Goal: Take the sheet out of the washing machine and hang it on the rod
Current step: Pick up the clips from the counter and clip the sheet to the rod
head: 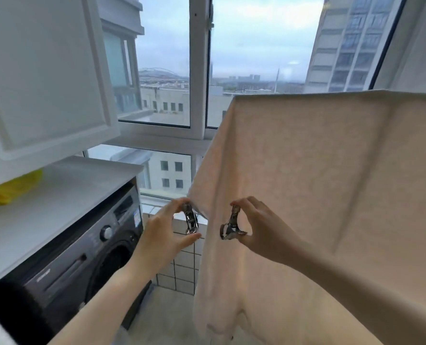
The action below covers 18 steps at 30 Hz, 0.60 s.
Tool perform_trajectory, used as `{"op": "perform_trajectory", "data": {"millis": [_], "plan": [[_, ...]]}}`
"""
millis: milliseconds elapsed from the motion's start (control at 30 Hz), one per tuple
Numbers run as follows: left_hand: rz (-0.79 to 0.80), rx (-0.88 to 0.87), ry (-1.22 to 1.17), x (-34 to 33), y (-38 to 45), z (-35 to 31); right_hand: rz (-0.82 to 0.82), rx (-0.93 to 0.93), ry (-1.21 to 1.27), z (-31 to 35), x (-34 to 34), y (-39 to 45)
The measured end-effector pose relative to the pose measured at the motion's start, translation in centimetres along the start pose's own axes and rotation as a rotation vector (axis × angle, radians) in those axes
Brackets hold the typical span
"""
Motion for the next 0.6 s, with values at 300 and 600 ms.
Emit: {"op": "perform_trajectory", "data": {"millis": [300,600], "plan": [[-0.016,-0.138,-0.087,-7.5,4.5,-10.1,-0.038,-0.068,-0.128,-10.4,8.1,-3.4],[-0.033,-0.297,-0.29,-8.8,12.2,-17.7,-0.161,-0.089,-0.217,-16.2,14.6,0.4]]}}
Point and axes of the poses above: each hand's wrist, its own y-axis towards the middle knuckle, its own x-axis out of the back of the hand, z = x × y, the point moved 7 cm from there along y, towards the middle knuckle, and after that the axes turned 9 degrees about -y, right-handed, at the moved point
